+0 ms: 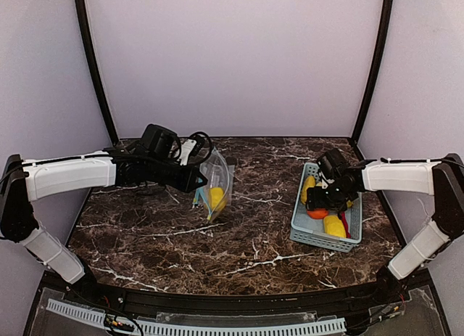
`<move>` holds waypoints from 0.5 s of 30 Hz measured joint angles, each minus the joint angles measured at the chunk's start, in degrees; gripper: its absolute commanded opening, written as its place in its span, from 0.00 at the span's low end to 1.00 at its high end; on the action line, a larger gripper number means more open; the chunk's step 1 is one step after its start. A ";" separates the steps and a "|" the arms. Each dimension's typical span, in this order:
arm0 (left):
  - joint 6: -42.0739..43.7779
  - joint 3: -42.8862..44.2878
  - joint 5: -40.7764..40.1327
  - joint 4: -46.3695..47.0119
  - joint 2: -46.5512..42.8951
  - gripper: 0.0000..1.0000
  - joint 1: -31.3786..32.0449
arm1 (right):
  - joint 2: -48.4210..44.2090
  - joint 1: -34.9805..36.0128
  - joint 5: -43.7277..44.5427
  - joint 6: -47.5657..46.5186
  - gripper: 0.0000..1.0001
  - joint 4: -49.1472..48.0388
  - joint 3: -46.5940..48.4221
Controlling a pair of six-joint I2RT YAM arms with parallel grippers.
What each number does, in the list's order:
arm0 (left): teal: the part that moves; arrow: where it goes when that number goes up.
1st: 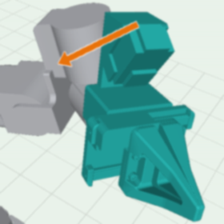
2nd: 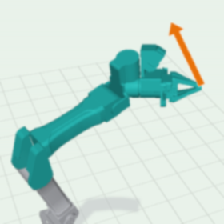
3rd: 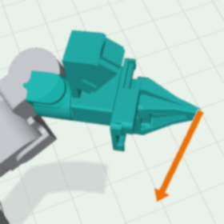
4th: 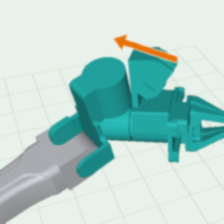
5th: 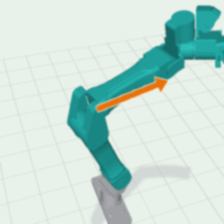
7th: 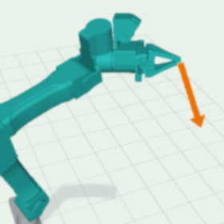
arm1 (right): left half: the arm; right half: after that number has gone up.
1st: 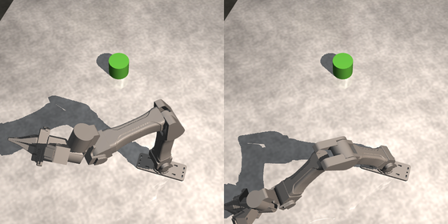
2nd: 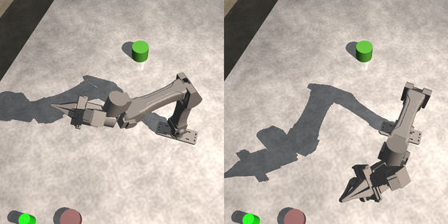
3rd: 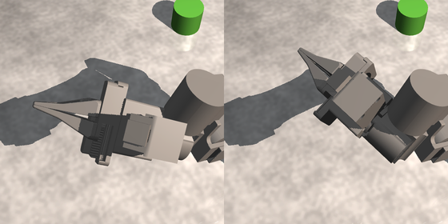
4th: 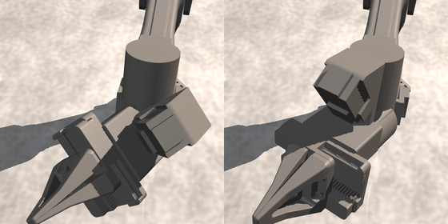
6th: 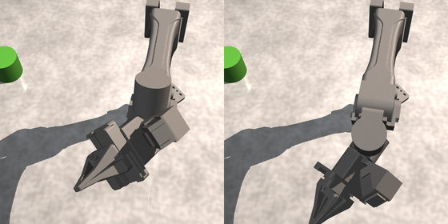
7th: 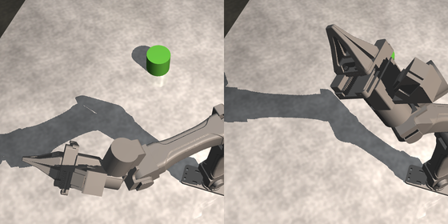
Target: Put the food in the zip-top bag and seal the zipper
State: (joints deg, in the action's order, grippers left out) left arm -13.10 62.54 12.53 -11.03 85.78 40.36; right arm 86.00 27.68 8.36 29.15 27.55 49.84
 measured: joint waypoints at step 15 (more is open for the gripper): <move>0.00 0.11 -0.15 -0.33 0.00 0.01 0.00 | -0.35 0.00 0.39 -0.15 0.64 0.74 0.24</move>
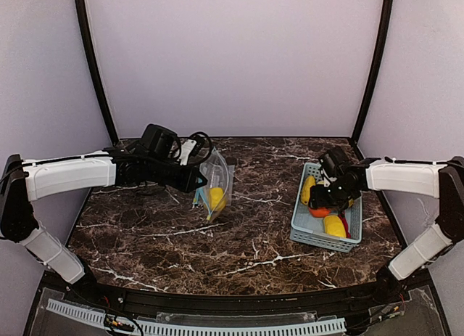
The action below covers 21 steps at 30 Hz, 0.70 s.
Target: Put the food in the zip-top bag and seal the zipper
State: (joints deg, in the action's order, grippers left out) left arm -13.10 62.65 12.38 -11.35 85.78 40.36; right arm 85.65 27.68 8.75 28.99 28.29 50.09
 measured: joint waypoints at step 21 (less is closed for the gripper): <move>-1.27 2.93 5.29 -2.36 1.27 0.01 0.00 | -23.96 18.78 -16.74 0.39 0.58 -3.26 7.78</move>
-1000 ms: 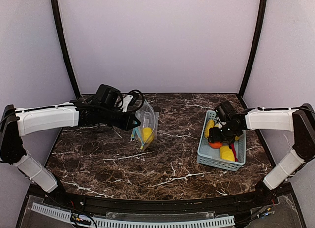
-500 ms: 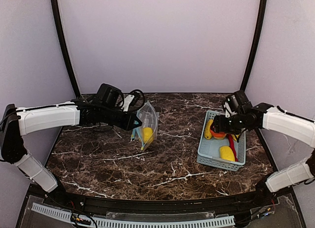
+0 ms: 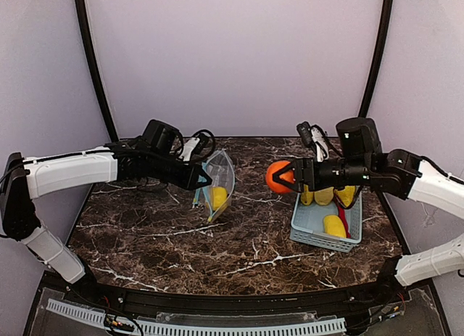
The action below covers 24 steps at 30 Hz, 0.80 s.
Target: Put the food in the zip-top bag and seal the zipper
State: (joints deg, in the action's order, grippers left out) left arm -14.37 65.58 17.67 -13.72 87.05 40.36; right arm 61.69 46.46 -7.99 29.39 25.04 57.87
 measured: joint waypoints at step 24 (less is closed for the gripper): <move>-0.04 0.81 3.23 -1.25 1.79 0.01 0.00 | 27.69 11.21 3.96 -0.22 0.55 -26.27 10.91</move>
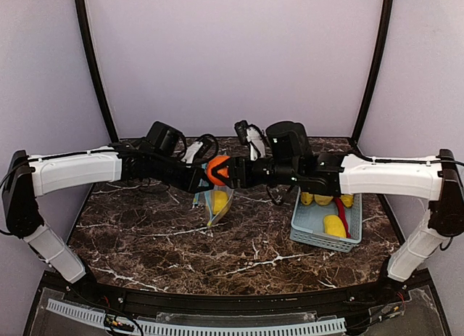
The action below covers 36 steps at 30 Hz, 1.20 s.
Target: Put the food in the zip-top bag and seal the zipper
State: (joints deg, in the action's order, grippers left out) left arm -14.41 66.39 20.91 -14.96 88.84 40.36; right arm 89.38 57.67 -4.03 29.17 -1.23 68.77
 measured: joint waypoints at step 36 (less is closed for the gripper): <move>-3.96 0.02 4.81 0.50 2.23 0.01 -4.63 | 22.84 -4.20 11.21 4.17 0.57 12.63 17.90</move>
State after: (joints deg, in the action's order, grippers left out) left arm -18.37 66.41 25.71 -14.46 91.07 35.73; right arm 112.22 53.47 7.18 33.34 11.40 86.67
